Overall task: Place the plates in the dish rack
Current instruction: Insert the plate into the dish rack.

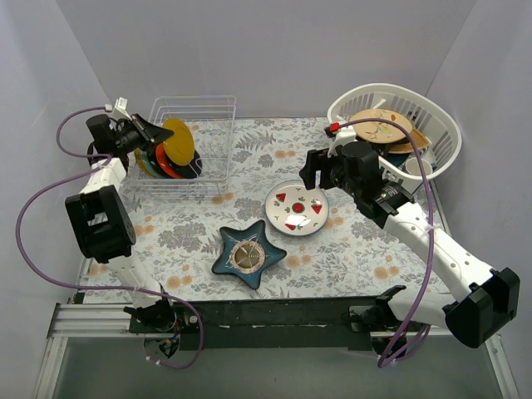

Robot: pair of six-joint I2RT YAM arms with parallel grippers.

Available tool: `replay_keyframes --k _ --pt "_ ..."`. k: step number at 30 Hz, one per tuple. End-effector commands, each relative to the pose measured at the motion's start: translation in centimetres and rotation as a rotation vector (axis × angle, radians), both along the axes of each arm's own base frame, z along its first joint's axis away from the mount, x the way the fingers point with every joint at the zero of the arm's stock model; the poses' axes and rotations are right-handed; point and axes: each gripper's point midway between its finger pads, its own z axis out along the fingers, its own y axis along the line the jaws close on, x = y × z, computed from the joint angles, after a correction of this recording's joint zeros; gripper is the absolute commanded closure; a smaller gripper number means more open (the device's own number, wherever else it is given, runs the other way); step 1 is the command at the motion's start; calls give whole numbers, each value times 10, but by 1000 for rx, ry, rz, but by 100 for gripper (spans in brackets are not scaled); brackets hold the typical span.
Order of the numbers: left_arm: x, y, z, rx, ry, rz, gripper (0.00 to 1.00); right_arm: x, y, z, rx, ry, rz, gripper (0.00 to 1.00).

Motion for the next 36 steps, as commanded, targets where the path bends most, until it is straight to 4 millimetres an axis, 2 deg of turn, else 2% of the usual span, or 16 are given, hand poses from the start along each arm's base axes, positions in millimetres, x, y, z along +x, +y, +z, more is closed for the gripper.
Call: replay_keyframes --k 1,10,16,21,26,29,36 --pt "-6 -14 23 15 -75 -35 100 2 -1 5 20 -25 -9 19" --pt "-2 -23 -20 18 -1 -38 100 0 -6 5 13 -28 -19 19" --pt "-2 -22 -34 25 25 -30 100 0 -5 5 13 -26 -17 19" --pt "-2 -24 -20 21 3 -44 100 0 -3 4 18 -20 -11 19" --pt "1 -23 8 28 -50 -49 100 1 -2 3 19 -17 -7 19" --pt "4 -22 17 35 -65 -47 100 1 -2 3 20 -18 -7 19" --pt "5 -21 25 35 -74 -44 100 1 -2 0 14 -15 -11 19"
